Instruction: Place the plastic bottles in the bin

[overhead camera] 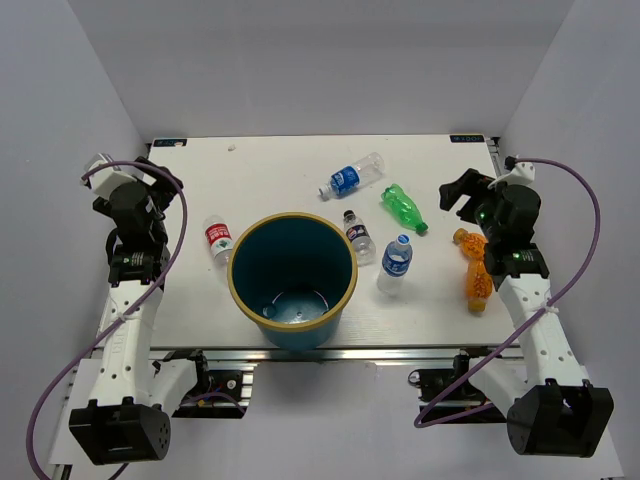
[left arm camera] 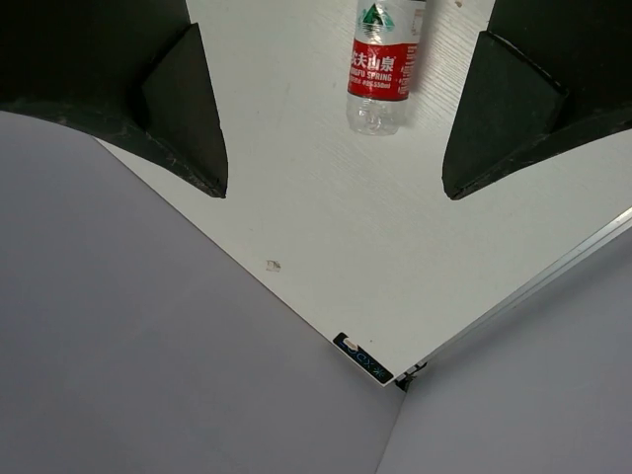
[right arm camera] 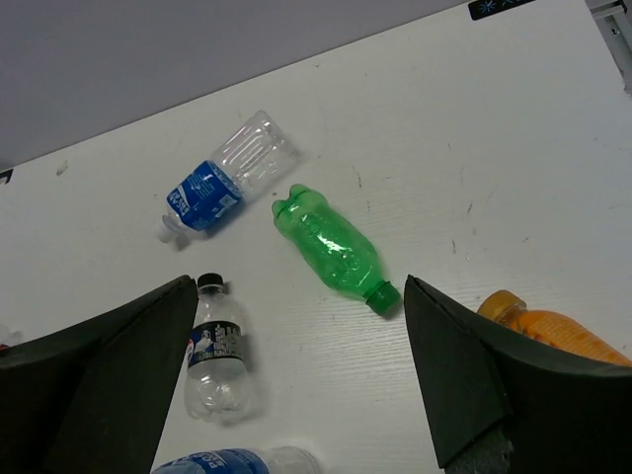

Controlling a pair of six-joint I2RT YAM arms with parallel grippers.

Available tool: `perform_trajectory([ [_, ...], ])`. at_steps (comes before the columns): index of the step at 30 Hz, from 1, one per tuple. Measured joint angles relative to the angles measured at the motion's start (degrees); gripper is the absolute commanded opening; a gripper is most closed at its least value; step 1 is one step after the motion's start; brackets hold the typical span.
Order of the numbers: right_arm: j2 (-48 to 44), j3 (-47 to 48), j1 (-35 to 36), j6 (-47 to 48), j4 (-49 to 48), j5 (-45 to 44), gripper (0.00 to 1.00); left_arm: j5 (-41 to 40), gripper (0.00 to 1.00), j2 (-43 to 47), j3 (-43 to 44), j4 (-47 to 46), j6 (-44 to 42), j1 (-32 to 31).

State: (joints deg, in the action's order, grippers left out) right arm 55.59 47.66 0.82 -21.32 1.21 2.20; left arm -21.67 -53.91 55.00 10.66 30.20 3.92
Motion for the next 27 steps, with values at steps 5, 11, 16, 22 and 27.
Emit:
perform_trajectory([
  [5, 0.02, 0.59, -0.02, 1.07, 0.26, 1.64, 0.89, -0.22, 0.98, -0.02, 0.0, 0.94, 0.9, 0.02],
  [11, 7.13, 5.01, 0.39, 5.62, 1.4, 9.9, 0.89, -0.13, 0.98, -2.49, -0.13, 1.14, 2.34, 0.02],
  [16, 20.68, 15.15, 7.45, 11.26, 5.57, 7.21, 0.89, 0.26, 0.98, -5.44, -2.58, 1.73, 3.52, 0.0],
  [22, 37.81, 26.6, 11.56, 15.69, 9.86, 0.72, 0.89, 0.33, 0.98, -8.07, -3.21, 3.54, 3.93, 0.0],
  [27, 49.46, 34.69, 11.37, 23.45, 13.35, -1.73, 0.89, 0.63, 0.98, -8.72, -3.23, 4.0, 3.82, 0.0],
])
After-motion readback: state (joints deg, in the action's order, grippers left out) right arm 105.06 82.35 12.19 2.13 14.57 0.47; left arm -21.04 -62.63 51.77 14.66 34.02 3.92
